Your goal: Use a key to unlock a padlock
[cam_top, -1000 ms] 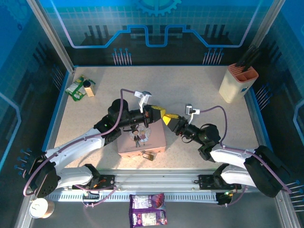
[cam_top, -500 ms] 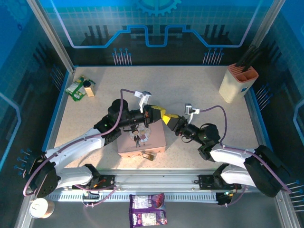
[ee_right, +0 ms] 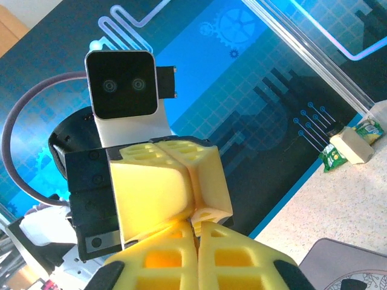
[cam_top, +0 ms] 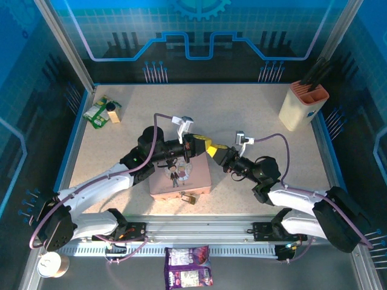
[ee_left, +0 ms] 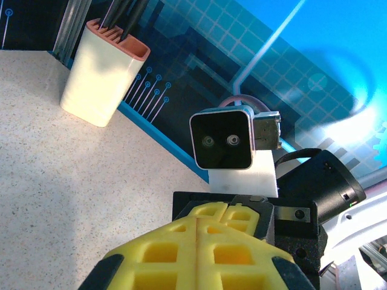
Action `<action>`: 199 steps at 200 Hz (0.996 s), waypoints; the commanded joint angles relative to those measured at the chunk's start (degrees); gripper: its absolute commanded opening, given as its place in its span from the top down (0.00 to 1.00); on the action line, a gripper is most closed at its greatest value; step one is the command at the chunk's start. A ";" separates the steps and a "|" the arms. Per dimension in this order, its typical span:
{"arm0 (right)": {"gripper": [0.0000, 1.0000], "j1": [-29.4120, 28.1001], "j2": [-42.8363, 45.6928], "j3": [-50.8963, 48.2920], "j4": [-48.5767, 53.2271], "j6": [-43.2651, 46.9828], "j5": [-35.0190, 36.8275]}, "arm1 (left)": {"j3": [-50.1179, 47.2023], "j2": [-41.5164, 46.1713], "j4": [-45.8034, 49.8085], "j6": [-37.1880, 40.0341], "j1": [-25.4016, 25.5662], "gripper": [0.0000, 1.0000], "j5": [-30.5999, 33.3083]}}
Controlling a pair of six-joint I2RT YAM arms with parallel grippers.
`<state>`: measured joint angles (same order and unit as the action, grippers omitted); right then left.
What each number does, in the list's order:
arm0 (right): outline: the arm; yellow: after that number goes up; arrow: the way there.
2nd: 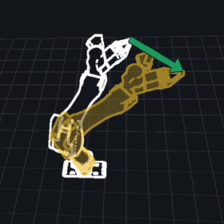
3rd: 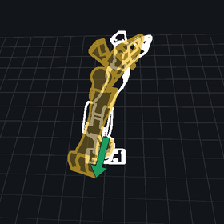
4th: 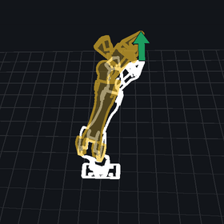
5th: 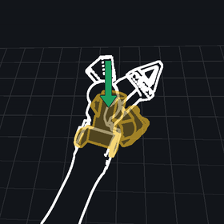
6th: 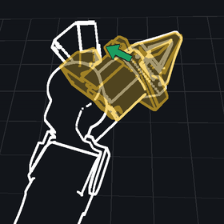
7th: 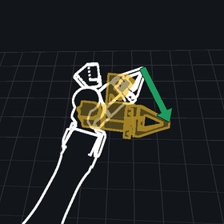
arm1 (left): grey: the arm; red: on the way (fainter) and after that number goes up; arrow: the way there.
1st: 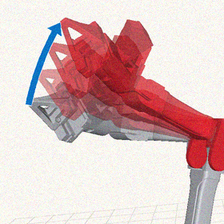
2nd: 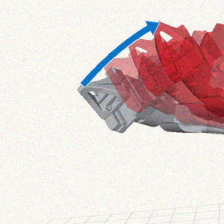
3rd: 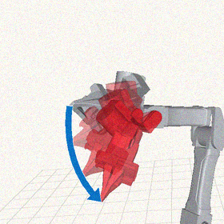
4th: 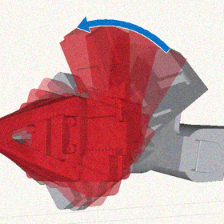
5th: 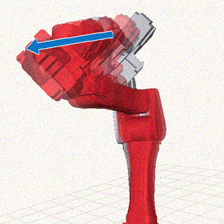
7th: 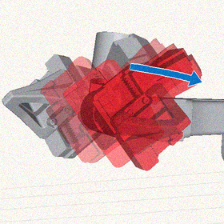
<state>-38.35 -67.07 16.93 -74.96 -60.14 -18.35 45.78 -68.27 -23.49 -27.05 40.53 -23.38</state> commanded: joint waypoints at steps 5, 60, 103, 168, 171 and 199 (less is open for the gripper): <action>0.98 -0.61 2.83 1.44 2.64 1.90 0.47 | 0.46 0.37 0.54 0.68 0.48 1.00 0.87; 1.00 -0.41 10.23 1.32 18.46 6.37 2.90 | 0.63 2.19 4.67 1.21 0.13 0.78 5.00; 1.00 0.21 18.23 3.02 37.78 11.57 4.84 | 2.31 6.23 18.93 -0.31 -2.17 0.33 16.59; 1.00 -0.50 29.41 12.82 79.77 27.40 13.58 | 19.28 2.03 68.72 -0.58 -2.47 0.17 34.56; 1.00 -0.50 29.49 13.12 80.80 27.85 13.93 | 19.87 1.72 70.52 -0.69 -2.19 0.17 35.17; 1.00 -0.65 30.24 13.66 85.95 29.77 16.58 | 23.89 -2.22 83.79 -1.78 3.80 0.13 40.29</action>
<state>-38.30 -37.43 29.30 -0.73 -35.07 -6.07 66.28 -67.16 39.57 -27.18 39.59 9.69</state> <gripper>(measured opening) 0.064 0.856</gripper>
